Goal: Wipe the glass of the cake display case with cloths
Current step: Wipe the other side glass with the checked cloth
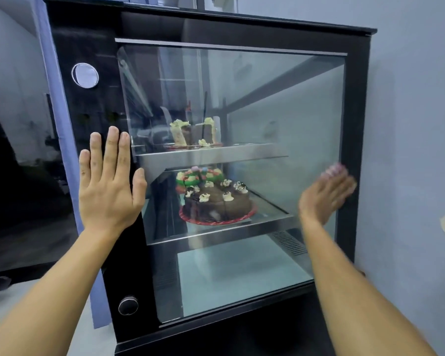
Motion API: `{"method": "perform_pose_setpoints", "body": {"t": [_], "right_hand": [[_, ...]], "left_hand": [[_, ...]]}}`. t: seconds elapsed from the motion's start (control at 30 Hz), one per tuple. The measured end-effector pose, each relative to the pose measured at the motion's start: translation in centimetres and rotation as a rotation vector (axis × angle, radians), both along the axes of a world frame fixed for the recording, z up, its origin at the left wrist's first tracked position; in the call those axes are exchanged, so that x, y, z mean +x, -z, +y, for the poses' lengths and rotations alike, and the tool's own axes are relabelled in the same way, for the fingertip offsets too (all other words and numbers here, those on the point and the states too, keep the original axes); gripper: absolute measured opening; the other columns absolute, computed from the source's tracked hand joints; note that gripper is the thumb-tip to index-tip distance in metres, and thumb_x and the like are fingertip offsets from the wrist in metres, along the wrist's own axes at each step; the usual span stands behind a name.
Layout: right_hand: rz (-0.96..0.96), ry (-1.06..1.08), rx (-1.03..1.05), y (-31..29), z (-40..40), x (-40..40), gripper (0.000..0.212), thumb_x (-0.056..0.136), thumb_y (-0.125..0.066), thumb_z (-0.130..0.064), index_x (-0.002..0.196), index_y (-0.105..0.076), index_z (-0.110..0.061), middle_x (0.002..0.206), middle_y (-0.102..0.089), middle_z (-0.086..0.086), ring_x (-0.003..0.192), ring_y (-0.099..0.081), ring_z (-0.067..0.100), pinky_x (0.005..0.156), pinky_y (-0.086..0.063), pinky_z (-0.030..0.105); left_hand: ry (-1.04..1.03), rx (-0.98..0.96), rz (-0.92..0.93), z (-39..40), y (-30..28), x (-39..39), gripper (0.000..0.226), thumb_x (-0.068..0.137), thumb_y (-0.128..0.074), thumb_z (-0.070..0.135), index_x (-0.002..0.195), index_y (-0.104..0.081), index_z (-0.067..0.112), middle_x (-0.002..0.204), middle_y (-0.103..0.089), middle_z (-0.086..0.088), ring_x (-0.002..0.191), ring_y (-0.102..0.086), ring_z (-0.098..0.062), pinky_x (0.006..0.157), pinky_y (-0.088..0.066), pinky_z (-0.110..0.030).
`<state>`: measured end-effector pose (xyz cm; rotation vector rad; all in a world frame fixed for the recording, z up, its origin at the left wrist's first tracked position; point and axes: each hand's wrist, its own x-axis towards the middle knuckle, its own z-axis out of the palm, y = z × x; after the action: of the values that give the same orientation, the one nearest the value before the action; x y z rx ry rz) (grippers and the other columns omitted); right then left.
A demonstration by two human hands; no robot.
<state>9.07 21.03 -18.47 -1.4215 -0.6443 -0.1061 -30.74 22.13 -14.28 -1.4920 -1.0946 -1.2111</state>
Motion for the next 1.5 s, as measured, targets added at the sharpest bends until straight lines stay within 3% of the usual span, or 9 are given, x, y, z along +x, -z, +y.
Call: {"method": "perform_pose_setpoints", "body": {"t": [0.07, 0.27, 0.47, 0.63, 0.9, 1.17, 1.3, 1.37, 1.5], "right_hand": [[-0.078, 0.058, 0.001, 4.0, -0.9, -6.7, 0.063, 0.109, -0.017, -0.036, 0.163, -0.010, -0.006, 0.172, -0.004, 0.016, 0.159, 0.001, 0.034, 0.129, -0.006, 0.051], [-1.245, -0.152, 0.152, -1.9, -0.4, -12.2, 0.061, 0.109, -0.032, -0.033, 0.162, -0.013, -0.009, 0.171, -0.009, 0.012, 0.159, -0.008, 0.032, 0.130, -0.004, 0.044], [-0.167, -0.034, 0.026, -4.5, 0.3, 4.8, 0.063, 0.110, -0.012, -0.045, 0.166, -0.001, -0.019, 0.173, 0.008, 0.003, 0.159, 0.010, 0.019, 0.129, 0.009, 0.041], [0.515, 0.050, -0.050, 2.5, -0.6, 1.1, 0.061, 0.111, -0.018, -0.035, 0.165, -0.002, -0.013, 0.173, 0.004, 0.007, 0.160, 0.007, 0.027, 0.127, 0.006, 0.043], [-0.620, 0.015, 0.061, -6.6, 1.6, -1.0, 0.061, 0.112, -0.016, -0.041, 0.166, -0.001, -0.016, 0.173, 0.007, 0.004, 0.159, 0.010, 0.020, 0.125, 0.014, 0.031], [0.395, 0.112, 0.038, 6.6, 1.2, 4.5, 0.061, 0.112, -0.018, -0.036, 0.165, -0.003, -0.011, 0.173, 0.002, 0.011, 0.160, 0.004, 0.029, 0.128, 0.004, 0.042], [-0.346, 0.032, -0.190, 7.8, 8.8, -8.1, 0.074, 0.106, -0.027, -0.057, 0.165, -0.009, -0.017, 0.173, 0.000, 0.005, 0.160, 0.001, 0.023, 0.129, 0.006, 0.037], [-0.769, -0.046, -0.353, 14.2, 20.9, -14.5, 0.106, 0.082, -0.046, -0.088, 0.164, -0.002, -0.038, 0.174, 0.002, 0.000, 0.160, -0.001, 0.026, 0.125, 0.000, 0.063], [-1.285, -0.280, -0.045, 10.4, 6.4, -17.7, 0.069, 0.103, -0.041, -0.048, 0.163, -0.012, -0.030, 0.172, -0.012, 0.003, 0.159, -0.010, 0.024, 0.129, -0.011, 0.052]], "left_hand": [[-0.010, -0.009, 0.003, 0.0, -0.1, 0.0, 0.067, 0.108, -0.026, 0.040, 0.167, -0.007, 0.015, 0.174, -0.002, -0.005, 0.161, 0.000, -0.030, 0.130, 0.000, -0.047], [0.023, -0.017, 0.004, -0.1, -0.1, -0.1, 0.068, 0.107, -0.028, 0.040, 0.167, -0.006, 0.016, 0.174, -0.002, -0.005, 0.161, 0.002, -0.028, 0.130, 0.004, -0.043], [0.024, 0.006, -0.003, 0.0, 0.0, 0.0, 0.068, 0.107, -0.030, 0.039, 0.167, -0.007, 0.015, 0.174, -0.003, -0.005, 0.161, 0.002, -0.027, 0.130, 0.001, -0.045], [0.045, -0.017, -0.006, 0.0, -0.1, 0.0, 0.068, 0.107, -0.029, 0.039, 0.167, -0.006, 0.016, 0.174, -0.002, -0.005, 0.161, 0.003, -0.027, 0.130, 0.001, -0.046], [0.036, -0.013, 0.008, -0.1, 0.0, -0.1, 0.068, 0.108, -0.026, 0.041, 0.167, -0.004, 0.017, 0.174, 0.000, -0.004, 0.160, 0.003, -0.027, 0.130, 0.001, -0.046], [0.017, -0.018, 0.003, -0.1, 0.0, 0.1, 0.068, 0.108, -0.026, 0.040, 0.167, -0.003, 0.016, 0.174, -0.001, -0.006, 0.160, 0.007, -0.026, 0.130, 0.003, -0.045], [0.028, -0.032, 0.002, -0.2, 0.1, 0.0, 0.067, 0.108, -0.027, 0.039, 0.167, -0.004, 0.016, 0.174, -0.002, -0.006, 0.160, 0.006, -0.026, 0.130, 0.003, -0.045], [0.035, -0.040, 0.001, -0.2, -0.1, -0.1, 0.068, 0.108, -0.027, 0.039, 0.167, -0.004, 0.017, 0.174, -0.002, -0.006, 0.160, 0.005, -0.027, 0.130, 0.002, -0.046], [0.038, -0.027, 0.044, -0.3, -0.1, -0.7, 0.067, 0.108, -0.028, 0.040, 0.167, -0.004, 0.017, 0.174, -0.002, -0.005, 0.161, 0.002, -0.028, 0.130, 0.002, -0.046]]}}
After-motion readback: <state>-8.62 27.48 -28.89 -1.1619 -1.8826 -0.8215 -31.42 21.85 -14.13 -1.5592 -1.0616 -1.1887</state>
